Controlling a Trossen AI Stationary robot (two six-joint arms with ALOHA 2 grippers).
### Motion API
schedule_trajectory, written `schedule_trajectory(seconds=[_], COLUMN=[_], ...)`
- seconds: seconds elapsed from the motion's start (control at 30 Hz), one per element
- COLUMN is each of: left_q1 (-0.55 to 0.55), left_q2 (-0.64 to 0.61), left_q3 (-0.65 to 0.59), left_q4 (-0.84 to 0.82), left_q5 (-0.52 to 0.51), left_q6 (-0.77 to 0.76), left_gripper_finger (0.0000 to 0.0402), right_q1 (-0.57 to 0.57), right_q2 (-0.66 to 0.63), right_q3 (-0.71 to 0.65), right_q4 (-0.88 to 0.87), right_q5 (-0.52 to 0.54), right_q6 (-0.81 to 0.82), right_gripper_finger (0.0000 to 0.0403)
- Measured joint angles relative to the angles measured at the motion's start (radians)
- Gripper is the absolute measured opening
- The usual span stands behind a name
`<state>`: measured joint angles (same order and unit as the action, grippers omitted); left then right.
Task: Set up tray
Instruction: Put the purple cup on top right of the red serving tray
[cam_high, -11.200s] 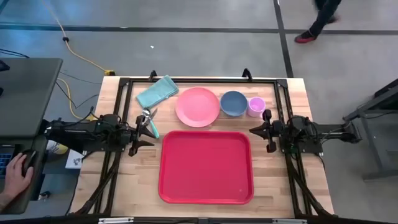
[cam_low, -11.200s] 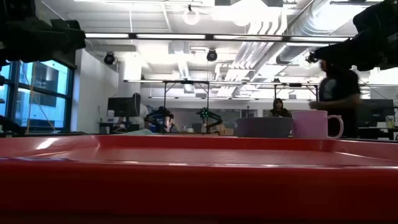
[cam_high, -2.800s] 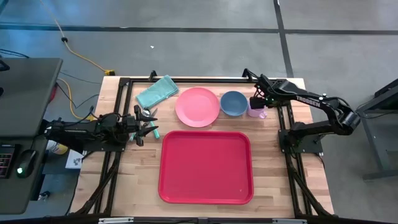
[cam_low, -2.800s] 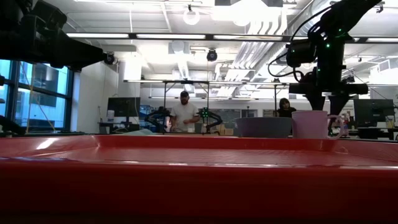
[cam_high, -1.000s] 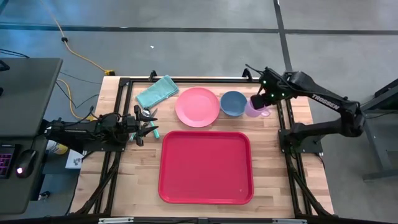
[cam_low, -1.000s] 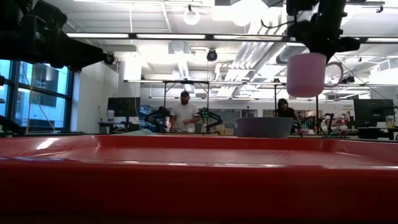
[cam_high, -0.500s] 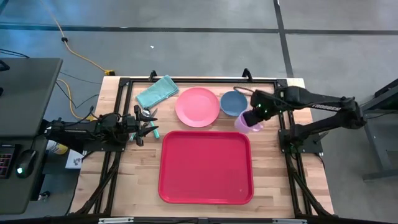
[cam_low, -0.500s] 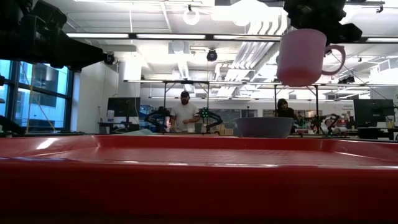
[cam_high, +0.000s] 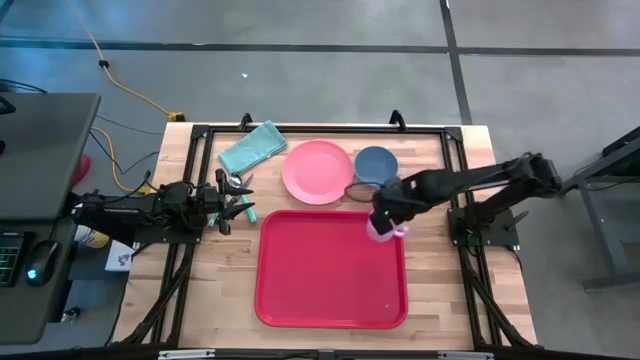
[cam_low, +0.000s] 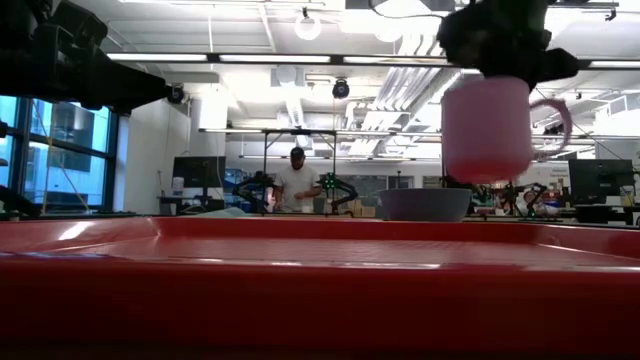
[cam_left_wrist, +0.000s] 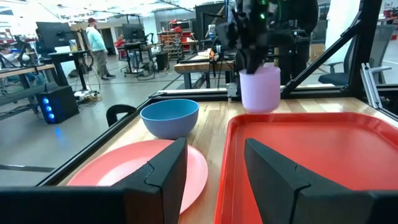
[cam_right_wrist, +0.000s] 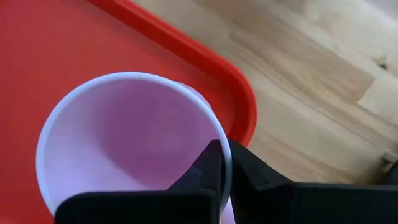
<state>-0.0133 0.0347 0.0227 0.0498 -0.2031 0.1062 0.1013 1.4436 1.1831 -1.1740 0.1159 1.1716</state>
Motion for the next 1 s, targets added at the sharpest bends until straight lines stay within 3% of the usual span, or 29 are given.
schedule_trajectory(seconds=[0.43, 0.8, 1.0], left_q1=[0.0, 0.0, 0.0], left_q2=[0.0, 0.0, 0.0], left_q3=[0.0, 0.0, 0.0], left_q4=[0.0, 0.0, 0.0], left_q5=[0.006, 0.011, 0.011], left_q6=[0.0, 0.0, 0.0], left_gripper_finger=[0.0193, 0.0193, 0.0193], right_q1=[0.032, 0.032, 0.05], right_q2=[0.196, 0.202, 0.202], right_q3=[0.0, -0.003, -0.029], right_q4=[0.074, 0.076, 0.162], right_q5=[0.076, 0.083, 0.061], right_q6=[0.01, 0.008, 0.027], right_gripper_finger=[0.0, 0.0, 0.0])
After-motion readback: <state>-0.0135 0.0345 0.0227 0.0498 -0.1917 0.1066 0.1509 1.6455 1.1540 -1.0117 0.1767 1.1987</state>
